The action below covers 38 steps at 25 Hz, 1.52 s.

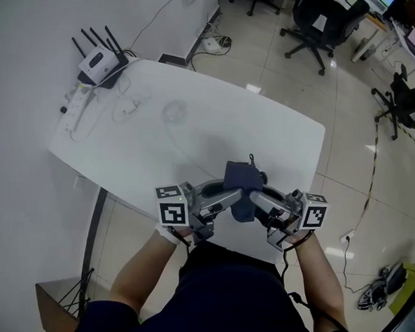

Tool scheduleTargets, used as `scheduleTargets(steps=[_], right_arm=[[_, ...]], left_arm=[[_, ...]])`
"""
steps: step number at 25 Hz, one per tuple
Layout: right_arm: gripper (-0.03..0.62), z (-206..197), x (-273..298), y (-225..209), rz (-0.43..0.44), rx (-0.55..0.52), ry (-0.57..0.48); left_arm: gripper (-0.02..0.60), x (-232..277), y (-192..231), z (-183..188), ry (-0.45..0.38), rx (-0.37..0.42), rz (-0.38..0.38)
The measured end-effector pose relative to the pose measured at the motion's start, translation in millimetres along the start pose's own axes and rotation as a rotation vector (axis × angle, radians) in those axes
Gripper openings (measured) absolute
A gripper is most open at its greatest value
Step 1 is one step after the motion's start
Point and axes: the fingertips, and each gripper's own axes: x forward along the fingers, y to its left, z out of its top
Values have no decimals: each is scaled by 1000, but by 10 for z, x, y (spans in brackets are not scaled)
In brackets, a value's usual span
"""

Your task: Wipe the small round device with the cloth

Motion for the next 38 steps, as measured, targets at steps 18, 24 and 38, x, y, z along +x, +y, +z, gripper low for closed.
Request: scheduleTargets(steps=[18, 24, 38], right_arm=[[64, 149, -612, -900, -659, -372, 29], [60, -61, -695, -1082, -758, -374, 22], [60, -46, -816, -1141, -756, -328, 13]], left_arm=[[89, 10, 1961, -264, 629, 261, 519], [89, 273, 2296, -816, 948, 118, 431], [89, 518, 1616, -568, 958, 244, 272]])
